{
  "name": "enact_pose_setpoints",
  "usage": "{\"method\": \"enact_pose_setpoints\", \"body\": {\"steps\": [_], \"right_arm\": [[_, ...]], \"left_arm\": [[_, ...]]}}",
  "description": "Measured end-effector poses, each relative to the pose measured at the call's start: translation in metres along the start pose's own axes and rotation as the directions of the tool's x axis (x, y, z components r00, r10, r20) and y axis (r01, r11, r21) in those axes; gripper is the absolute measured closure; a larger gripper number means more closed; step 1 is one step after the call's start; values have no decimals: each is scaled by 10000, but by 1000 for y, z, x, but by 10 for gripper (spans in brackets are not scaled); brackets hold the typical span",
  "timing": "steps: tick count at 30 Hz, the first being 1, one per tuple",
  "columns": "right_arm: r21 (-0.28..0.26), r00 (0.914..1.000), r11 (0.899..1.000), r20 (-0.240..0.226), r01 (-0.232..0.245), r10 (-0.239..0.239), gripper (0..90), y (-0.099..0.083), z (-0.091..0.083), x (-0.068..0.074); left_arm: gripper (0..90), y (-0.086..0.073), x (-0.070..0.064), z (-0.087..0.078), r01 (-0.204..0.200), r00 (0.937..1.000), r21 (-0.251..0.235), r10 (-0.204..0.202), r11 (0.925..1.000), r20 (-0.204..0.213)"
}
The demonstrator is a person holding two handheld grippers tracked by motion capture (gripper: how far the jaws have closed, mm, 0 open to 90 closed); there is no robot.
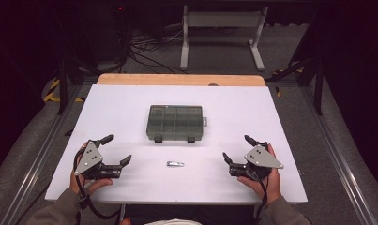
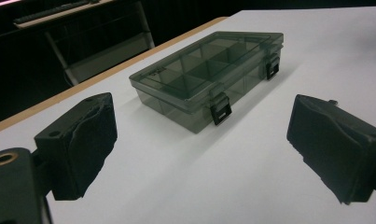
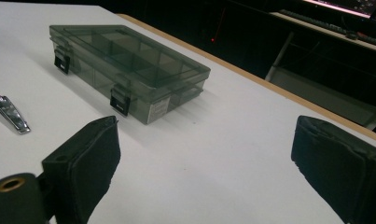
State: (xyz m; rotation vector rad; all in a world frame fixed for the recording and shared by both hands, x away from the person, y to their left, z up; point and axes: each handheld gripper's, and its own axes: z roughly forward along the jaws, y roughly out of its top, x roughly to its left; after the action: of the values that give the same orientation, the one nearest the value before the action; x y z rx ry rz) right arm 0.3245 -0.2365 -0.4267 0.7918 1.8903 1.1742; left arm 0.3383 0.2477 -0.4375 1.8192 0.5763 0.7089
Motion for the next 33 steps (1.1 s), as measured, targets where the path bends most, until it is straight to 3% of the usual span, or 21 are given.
{"method": "enact_pose_setpoints", "body": {"steps": [12, 25, 29, 33], "right_arm": [[424, 9995, 9991, -328, 57, -43, 86, -2, 13, 3], [701, 9979, 9975, -646, 108, -63, 90, -3, 22, 5], [815, 9974, 9967, -724, 55, 4, 95, -2, 27, 4], [1171, 9941, 9926, -996, -315, 433, 109, 1, 41, 0]], "left_arm": [[95, -3, -1, 6, -125, 9995, 473, 111, 9988, 305], [100, -4, 0, 12, -79, 9990, 626, 50, 9980, 450], [101, -7, 6, 23, 234, 9978, 990, -294, 9948, 599], [116, -8, 15, 37, 564, 9948, 1374, -673, 9889, 758]]}}
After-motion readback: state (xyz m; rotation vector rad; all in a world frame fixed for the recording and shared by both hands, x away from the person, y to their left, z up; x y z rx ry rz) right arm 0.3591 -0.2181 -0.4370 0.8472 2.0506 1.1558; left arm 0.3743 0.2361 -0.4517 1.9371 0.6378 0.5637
